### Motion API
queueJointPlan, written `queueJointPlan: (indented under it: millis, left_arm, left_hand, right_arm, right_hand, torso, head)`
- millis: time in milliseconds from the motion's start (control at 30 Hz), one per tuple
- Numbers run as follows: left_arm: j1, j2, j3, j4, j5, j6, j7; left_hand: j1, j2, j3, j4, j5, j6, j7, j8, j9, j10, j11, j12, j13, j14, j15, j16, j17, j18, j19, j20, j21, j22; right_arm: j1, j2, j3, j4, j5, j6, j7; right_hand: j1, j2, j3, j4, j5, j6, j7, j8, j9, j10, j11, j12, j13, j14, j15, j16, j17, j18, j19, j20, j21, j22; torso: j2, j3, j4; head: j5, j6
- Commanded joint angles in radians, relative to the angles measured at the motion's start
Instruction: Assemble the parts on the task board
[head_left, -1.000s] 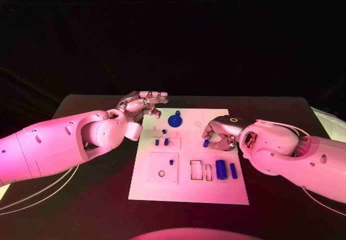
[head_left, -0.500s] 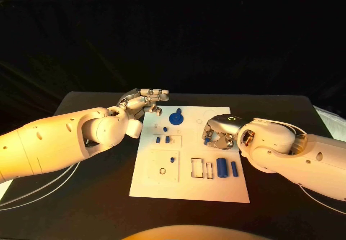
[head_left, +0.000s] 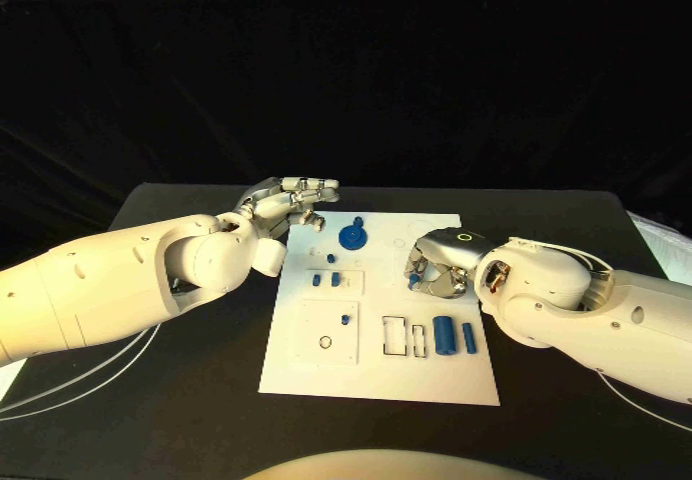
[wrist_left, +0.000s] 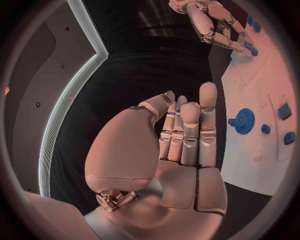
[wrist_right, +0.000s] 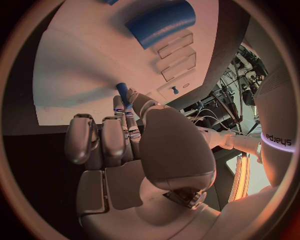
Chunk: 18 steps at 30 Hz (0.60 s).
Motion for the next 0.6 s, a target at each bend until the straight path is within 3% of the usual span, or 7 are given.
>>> queueJointPlan:
  millis: [33, 200, 333, 600]
  left_arm:
    - [0.000, 0.002, 0.001, 0.000, 0.001, 0.021, 0.002]
    - [0.000, 0.003, 0.001, -0.003, 0.001, 0.022, 0.001]
    - [0.000, 0.005, 0.001, -0.002, 0.001, 0.027, -0.002]
    - [0.000, 0.006, 0.001, -0.003, 0.006, 0.042, -0.006]
  left_hand:
    - [0.003, 0.004, -0.004, -0.003, -0.002, -0.005, 0.003, 0.005, -0.001, -0.009, 0.000, 0.006, 0.001, -0.005, 0.003, -0.004, -0.001, 0.017, -0.004, -0.001, -0.003, -0.001]
    - [0.003, 0.004, -0.004, -0.003, -0.002, -0.005, 0.003, 0.005, -0.001, -0.009, 0.000, 0.006, 0.001, -0.005, 0.003, -0.004, -0.001, 0.017, -0.004, -0.001, -0.003, -0.001]
    - [0.003, 0.004, -0.004, -0.003, -0.002, -0.005, 0.003, 0.005, -0.001, -0.009, 0.000, 0.006, 0.001, -0.005, 0.003, -0.004, -0.001, 0.017, -0.004, -0.001, -0.003, -0.001]
    - [0.001, 0.003, -0.008, -0.004, -0.002, -0.008, 0.004, 0.004, -0.002, -0.014, 0.001, 0.008, 0.001, -0.009, 0.004, -0.007, -0.008, 0.018, -0.007, 0.000, -0.010, -0.006]
  right_arm:
    - [0.000, -0.013, 0.002, 0.024, 0.000, -0.070, -0.003]
    - [0.014, -0.040, 0.009, 0.071, 0.053, -0.096, -0.004]
    - [0.022, -0.042, 0.011, 0.098, 0.105, -0.107, 0.003]
    - [0.011, 0.007, 0.011, 0.126, 0.157, -0.124, 0.032]
  right_hand:
    - [0.012, 0.017, 0.007, -0.002, -0.004, 0.006, 0.000, 0.004, 0.004, 0.009, 0.000, -0.001, 0.003, 0.033, -0.005, 0.006, 0.001, 0.000, 0.010, 0.000, 0.007, 0.004]
    - [0.009, 0.015, 0.009, -0.002, -0.006, 0.008, 0.001, 0.004, 0.005, 0.012, 0.001, -0.003, 0.003, 0.033, -0.005, 0.007, 0.002, -0.001, 0.012, 0.000, 0.010, 0.009]
    - [0.003, 0.012, 0.008, 0.000, -0.007, 0.008, 0.001, 0.003, 0.005, 0.013, 0.002, -0.007, 0.003, 0.033, -0.005, 0.007, 0.001, -0.002, 0.013, 0.000, 0.011, 0.010]
    - [-0.002, 0.010, 0.008, 0.002, -0.010, 0.006, 0.001, 0.002, 0.006, 0.013, 0.002, -0.010, 0.002, 0.033, -0.004, 0.006, 0.000, -0.001, 0.012, 0.000, 0.011, 0.009]
  torso:
    - [-0.001, 0.0002, -0.0005]
    - [-0.002, -0.0016, -0.0004]
    - [0.001, -0.0005, 0.0005]
    - [0.000, -0.0005, 0.0015]
  head:
    - [-0.001, 0.002]
    - [-0.005, 0.005]
    - [-0.005, 0.008]
    - [0.005, 0.006]
